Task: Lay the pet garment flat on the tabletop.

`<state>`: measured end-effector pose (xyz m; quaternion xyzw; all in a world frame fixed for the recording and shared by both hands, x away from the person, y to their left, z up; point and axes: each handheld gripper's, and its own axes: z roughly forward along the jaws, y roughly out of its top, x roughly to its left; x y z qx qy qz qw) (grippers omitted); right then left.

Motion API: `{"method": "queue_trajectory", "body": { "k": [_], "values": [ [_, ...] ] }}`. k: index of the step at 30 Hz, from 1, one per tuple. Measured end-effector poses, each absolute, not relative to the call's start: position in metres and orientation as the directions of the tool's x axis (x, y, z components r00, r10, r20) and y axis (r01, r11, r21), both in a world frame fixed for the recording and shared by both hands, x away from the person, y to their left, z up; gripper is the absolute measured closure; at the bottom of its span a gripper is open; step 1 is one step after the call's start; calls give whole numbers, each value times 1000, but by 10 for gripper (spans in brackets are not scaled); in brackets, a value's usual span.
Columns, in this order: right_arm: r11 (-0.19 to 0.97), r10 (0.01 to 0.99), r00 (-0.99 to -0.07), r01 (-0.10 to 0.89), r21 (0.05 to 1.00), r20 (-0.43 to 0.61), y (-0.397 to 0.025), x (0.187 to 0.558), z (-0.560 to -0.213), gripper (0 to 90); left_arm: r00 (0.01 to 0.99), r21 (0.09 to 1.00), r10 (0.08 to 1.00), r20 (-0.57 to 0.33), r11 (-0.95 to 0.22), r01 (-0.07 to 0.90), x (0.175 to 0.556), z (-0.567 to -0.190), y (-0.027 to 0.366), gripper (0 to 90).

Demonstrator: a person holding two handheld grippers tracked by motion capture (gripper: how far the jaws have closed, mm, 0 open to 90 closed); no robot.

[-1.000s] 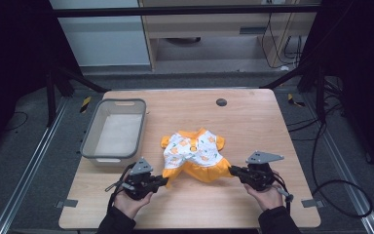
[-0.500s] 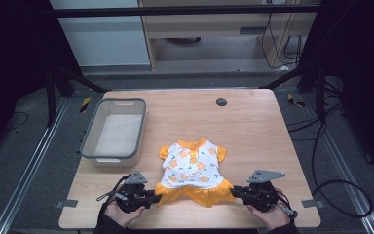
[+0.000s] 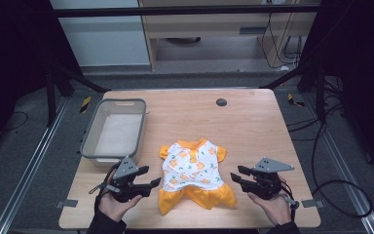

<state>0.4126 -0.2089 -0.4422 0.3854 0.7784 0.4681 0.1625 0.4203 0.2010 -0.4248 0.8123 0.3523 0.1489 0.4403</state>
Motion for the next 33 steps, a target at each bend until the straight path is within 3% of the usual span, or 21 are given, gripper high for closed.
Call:
{"method": "queue_trajectory", "body": {
  "k": [6,10,14,25,33],
  "values": [
    [238,781,-617,432,870,93,-203,441,-436,465,657,823,754,-3,-371,430,462,-417,187,357],
    [226,804,-589,434,872,84,-196,465,-435,450,619,804,784,47,-398,443,491,-420,176,365],
    [230,818,-570,449,863,78,-186,492,-439,442,595,791,803,31,-383,476,516,-427,166,375],
    [293,837,-545,532,795,56,-166,541,-476,456,576,715,818,7,-406,569,548,-462,152,412],
    [314,830,-552,576,755,76,-162,548,-498,536,580,663,815,-19,-424,617,549,-480,150,522]
  ]
}}
